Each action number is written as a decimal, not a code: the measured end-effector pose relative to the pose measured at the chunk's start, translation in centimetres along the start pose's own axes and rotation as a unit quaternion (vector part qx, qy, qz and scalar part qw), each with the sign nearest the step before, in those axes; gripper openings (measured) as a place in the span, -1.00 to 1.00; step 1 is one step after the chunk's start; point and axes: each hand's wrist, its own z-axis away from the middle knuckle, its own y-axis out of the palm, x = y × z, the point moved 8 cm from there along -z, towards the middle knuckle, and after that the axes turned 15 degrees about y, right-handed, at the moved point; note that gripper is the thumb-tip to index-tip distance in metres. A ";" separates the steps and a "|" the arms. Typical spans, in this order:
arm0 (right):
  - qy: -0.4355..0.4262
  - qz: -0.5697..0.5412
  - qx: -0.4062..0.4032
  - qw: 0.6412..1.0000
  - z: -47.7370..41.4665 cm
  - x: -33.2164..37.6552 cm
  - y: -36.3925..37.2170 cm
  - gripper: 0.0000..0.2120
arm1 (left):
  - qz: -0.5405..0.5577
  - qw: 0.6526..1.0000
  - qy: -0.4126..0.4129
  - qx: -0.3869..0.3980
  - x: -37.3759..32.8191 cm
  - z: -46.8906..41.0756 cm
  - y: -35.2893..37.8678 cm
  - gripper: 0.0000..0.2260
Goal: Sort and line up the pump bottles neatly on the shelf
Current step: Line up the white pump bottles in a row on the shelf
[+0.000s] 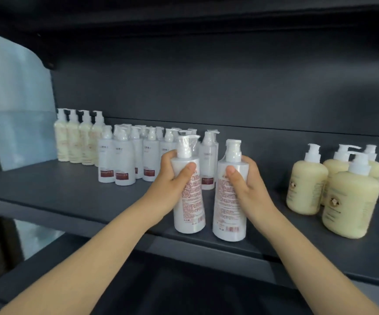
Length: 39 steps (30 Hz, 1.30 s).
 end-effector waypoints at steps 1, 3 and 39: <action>-0.006 0.003 0.004 1.000 -0.4 0.3 0.9 -0.56 | 0.002 1.000 -0.004 -0.004 0.1 -0.2 -1.3 -0.68; -0.009 0.005 0.014 1.000 -1.2 0.8 2.8 -0.45 | 0.012 1.000 -0.017 -0.009 0.3 -0.8 -4.1 -0.73; 0.178 0.063 0.009 0.982 -15.0 -1.9 14.6 -0.77 | -0.216 0.951 0.102 0.194 8.7 -19.3 -14.5 -0.51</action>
